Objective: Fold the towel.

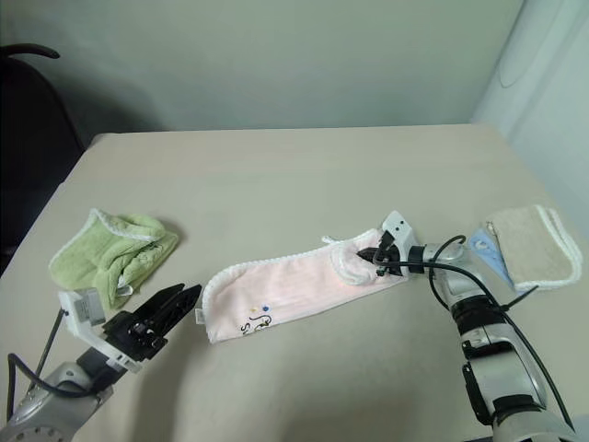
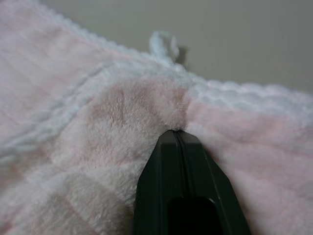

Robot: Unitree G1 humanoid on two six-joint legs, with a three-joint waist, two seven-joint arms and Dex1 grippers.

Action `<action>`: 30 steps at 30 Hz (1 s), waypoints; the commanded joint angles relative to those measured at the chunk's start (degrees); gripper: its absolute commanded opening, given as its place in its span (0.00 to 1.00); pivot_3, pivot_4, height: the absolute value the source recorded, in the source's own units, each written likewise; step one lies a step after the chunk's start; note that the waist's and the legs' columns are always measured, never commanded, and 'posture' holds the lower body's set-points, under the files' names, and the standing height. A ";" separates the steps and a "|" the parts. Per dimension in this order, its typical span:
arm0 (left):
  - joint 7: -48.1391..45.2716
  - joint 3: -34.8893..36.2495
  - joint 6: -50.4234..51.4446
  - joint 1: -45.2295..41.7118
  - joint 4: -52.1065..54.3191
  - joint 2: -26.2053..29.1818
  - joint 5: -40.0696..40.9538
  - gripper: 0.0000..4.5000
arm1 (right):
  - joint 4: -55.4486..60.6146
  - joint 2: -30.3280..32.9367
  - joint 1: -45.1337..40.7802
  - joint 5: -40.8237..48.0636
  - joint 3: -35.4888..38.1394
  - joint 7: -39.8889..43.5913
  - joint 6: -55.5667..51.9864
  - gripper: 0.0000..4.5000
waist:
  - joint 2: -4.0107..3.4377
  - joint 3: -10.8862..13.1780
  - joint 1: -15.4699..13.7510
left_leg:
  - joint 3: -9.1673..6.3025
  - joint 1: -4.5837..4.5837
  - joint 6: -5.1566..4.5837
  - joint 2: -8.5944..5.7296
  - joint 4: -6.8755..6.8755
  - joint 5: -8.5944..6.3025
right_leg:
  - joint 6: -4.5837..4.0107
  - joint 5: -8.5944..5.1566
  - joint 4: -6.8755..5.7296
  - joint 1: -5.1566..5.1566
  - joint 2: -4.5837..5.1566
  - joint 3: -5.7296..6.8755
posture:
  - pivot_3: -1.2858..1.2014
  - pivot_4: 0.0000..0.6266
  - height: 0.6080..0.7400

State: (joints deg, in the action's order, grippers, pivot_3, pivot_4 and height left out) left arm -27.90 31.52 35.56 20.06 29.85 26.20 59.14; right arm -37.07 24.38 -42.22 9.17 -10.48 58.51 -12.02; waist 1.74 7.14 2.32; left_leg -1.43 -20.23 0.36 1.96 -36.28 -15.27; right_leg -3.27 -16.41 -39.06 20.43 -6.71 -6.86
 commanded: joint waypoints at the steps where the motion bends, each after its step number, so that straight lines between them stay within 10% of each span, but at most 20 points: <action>1: 1.86 2.04 0.37 3.49 4.48 -0.22 3.15 0.67 | -3.41 -0.16 1.37 -2.94 -0.75 -0.25 4.10 0.01 | 0.03 -0.02 -0.04 | -0.01 0.18 -0.02 0.00 0.00 -0.01 | -0.01 0.00 0.03 -0.21 0.00 0.00 | 0.52 0.24 1.00; 4: 2.80 2.99 1.70 7.80 5.99 0.21 6.78 0.67 | -1.18 -0.48 0.96 0.00 2.26 0.73 2.80 0.01 | 0.03 -0.02 -0.07 | -0.01 0.36 -0.04 0.00 -0.01 -0.03 | -0.02 0.01 0.13 -0.49 0.01 -0.01 | 0.52 0.24 1.00; 10: 4.73 3.33 4.08 14.11 7.56 0.46 17.05 0.99 | 3.87 -0.32 0.20 3.17 5.90 1.04 0.70 0.00 | -0.04 0.04 -0.15 | -0.01 0.26 0.01 0.00 0.04 0.00 | -0.02 0.00 0.16 -0.37 0.01 -0.01 | 0.52 0.24 1.00; 30: 18.16 -10.88 8.83 1.13 -3.21 0.38 12.03 0.99 | 11.30 -0.93 -0.11 7.40 11.70 -0.77 -2.46 0.00 | -0.48 0.21 -1.17 | -0.01 0.29 0.06 -0.01 0.09 0.06 | -0.06 0.02 0.11 -0.35 0.01 -0.01 | 0.52 0.24 1.00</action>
State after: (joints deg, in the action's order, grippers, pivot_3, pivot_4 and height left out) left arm -12.05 21.10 44.38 21.54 29.48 27.27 72.19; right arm -28.58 22.79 -41.50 15.00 -0.48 58.21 -14.29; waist 1.25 7.34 1.15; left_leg -1.44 -19.92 0.42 1.95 -36.19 -15.20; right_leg -3.32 -16.40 -38.95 20.06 -6.70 -6.87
